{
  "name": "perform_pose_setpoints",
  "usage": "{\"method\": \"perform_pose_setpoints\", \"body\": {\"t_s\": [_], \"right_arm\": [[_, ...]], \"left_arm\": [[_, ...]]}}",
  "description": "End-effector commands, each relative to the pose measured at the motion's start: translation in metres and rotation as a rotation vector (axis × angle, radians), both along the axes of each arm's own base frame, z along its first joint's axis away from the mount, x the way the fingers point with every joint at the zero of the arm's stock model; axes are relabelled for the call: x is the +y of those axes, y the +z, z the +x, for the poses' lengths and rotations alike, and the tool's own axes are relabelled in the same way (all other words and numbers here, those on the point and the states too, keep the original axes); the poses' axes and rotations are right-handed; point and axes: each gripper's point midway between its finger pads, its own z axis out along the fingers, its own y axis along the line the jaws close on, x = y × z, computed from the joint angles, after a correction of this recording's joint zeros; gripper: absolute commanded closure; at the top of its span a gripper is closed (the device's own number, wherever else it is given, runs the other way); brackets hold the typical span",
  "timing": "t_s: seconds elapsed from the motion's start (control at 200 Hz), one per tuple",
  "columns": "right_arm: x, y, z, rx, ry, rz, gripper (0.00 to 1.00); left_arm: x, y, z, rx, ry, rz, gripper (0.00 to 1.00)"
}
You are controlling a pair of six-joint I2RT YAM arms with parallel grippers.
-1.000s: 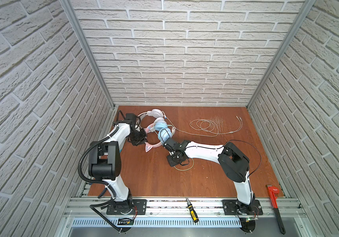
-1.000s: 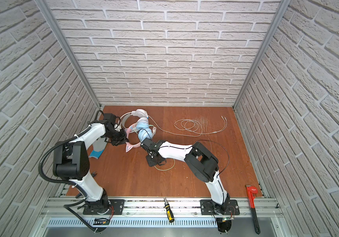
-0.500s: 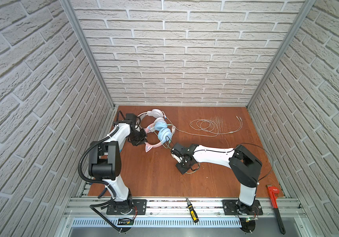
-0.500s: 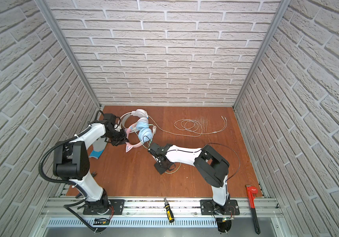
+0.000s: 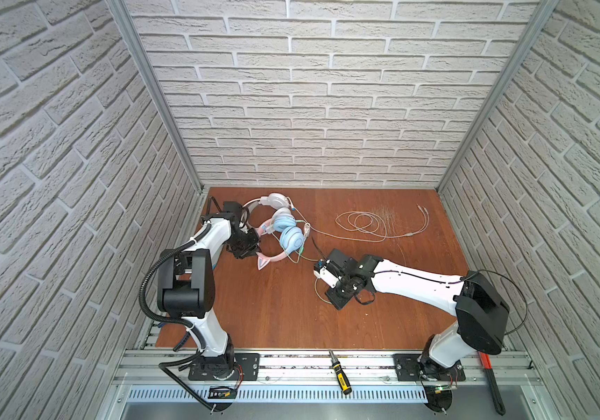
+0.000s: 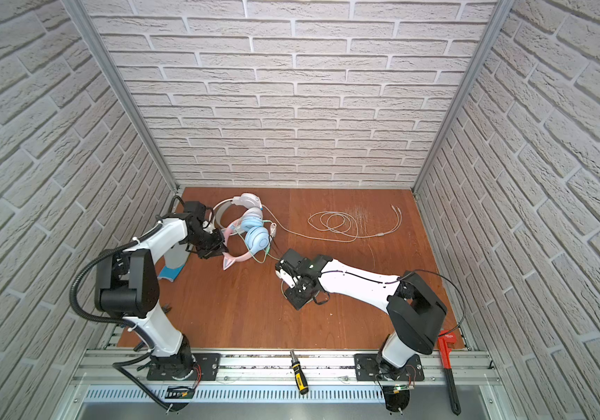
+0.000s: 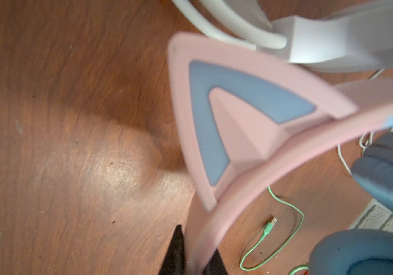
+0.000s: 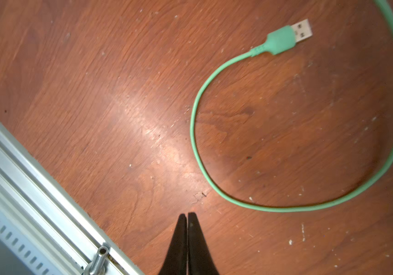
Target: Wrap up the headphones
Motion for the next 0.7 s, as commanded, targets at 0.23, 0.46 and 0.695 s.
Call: {"method": "perform_pose_setpoints", "body": {"t_s": [0.23,0.46,0.695], "right_arm": [[0.042,0.023,0.074,-0.039,-0.405,0.256,0.63],[0.043,-0.004,0.092,-0.025,-0.554,0.199,0.63],[0.032,-0.025,0.102,-0.061,-0.616,0.1,0.55]], "left_arm": [[-0.01,0.011,0.015,-0.065,-0.018,-0.04,1.0],[-0.01,0.009,0.014,-0.061,-0.02,-0.041,1.0],[-0.01,0.008,0.015,-0.061,-0.02,-0.045,1.0]]}}
